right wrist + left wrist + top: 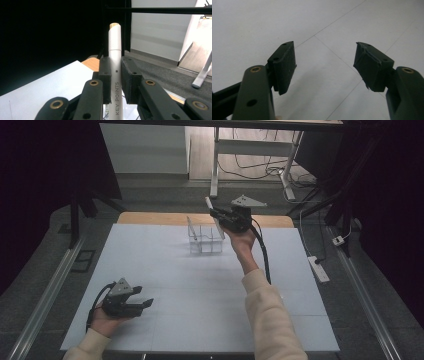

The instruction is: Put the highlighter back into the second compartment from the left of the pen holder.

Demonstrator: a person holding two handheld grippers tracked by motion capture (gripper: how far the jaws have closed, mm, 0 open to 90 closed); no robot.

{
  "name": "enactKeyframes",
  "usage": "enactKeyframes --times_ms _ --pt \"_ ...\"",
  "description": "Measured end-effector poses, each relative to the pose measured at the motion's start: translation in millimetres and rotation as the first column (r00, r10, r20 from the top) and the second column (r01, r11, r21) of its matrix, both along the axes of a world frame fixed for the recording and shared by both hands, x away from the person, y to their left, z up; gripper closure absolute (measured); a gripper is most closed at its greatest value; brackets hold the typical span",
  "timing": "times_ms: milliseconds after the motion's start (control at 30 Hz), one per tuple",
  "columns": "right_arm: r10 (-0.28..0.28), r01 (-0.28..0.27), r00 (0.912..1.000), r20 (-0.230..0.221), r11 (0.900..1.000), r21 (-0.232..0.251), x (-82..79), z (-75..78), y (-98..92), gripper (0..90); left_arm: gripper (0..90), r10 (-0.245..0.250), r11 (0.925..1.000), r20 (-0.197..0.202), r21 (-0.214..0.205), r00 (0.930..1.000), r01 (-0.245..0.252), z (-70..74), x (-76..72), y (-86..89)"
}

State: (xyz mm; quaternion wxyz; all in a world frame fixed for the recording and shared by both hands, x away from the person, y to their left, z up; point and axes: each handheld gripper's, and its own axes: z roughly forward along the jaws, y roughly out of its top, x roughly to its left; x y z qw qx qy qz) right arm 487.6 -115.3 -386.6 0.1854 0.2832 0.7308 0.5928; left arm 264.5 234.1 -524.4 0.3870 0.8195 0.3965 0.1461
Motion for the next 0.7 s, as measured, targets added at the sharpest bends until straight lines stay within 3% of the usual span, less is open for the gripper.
enactKeyframes --times_ms 100,300,700 --pt "-0.003 0.003 1.0 0.002 1.0 -0.002 2.3 -1.2 2.6 78.5 33.7 -0.001 1.0 0.001 -0.001 1.0 0.001 0.1 -0.2 -0.1" --pt "0.008 -0.007 0.9998 -0.019 0.9991 0.042 6.5 -4.7 7.0 78.5 33.7 0.0 1.0 0.0 -0.004 1.0 0.0 0.1 0.0 0.5" --pt "0.008 -0.006 0.9995 -0.03 0.9992 0.039 16.7 -15.0 16.6 78.3 33.6 0.0 1.0 -0.003 -0.001 1.0 0.0 -0.4 0.5 0.4"
